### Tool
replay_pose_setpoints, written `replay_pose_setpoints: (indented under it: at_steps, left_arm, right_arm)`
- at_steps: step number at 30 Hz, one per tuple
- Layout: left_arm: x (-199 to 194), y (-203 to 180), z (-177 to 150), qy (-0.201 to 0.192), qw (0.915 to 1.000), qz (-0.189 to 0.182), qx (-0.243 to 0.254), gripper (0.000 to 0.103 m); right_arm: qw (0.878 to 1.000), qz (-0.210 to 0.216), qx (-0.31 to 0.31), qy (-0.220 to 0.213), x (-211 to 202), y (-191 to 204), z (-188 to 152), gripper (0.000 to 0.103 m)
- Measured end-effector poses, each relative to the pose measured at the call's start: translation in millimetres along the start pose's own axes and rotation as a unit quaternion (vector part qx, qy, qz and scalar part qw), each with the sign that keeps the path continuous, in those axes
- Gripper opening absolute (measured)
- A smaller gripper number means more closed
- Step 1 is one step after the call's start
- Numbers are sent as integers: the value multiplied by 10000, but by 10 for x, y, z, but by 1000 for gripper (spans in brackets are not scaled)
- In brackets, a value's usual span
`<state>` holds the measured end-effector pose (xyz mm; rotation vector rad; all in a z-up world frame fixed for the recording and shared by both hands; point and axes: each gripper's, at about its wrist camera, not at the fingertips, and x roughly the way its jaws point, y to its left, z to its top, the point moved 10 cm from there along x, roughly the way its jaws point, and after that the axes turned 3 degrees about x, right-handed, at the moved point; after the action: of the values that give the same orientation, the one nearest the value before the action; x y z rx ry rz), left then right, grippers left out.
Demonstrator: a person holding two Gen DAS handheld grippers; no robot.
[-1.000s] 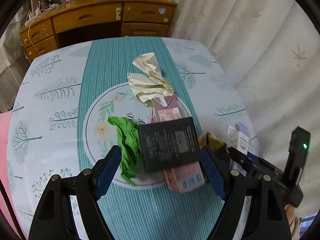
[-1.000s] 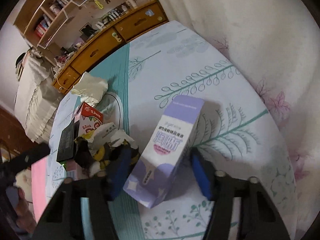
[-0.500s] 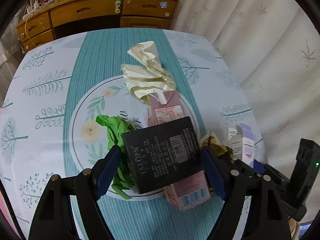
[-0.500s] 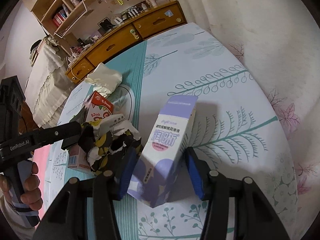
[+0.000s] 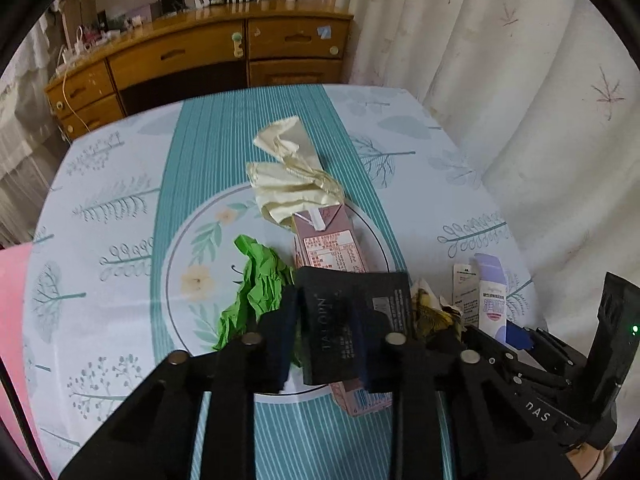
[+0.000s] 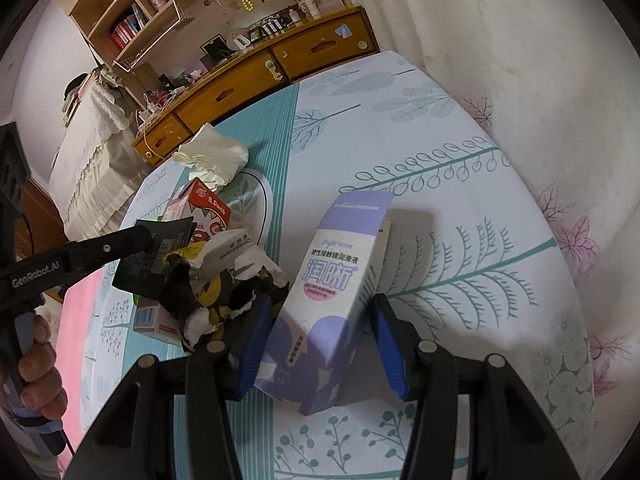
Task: Collect trash
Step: 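Grasp the lavender carton with the right tool while the left tool grasps the black card, then carry the lavender carton and black card down over the floor bin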
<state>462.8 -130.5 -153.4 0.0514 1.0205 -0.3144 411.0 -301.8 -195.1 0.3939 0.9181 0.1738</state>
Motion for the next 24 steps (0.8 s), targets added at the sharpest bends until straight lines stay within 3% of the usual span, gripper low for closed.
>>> replay_pose_setpoints:
  at_steps: [6,16,24]
  left_arm:
    - [-264,-41,-19,-237,9997,-98,-28,9]
    - [-810,-251,-295,-408,9987,-210,236,7]
    - [-1558,-252,-809,-605,9971,-343,305,7]
  right_arm:
    - [9999,60,117,25,-54,17,-31,41]
    - [9994,184,-117,-284,-567,231,-150,40]
    - [9971,553,-448,-266,-1126,622,-623,40]
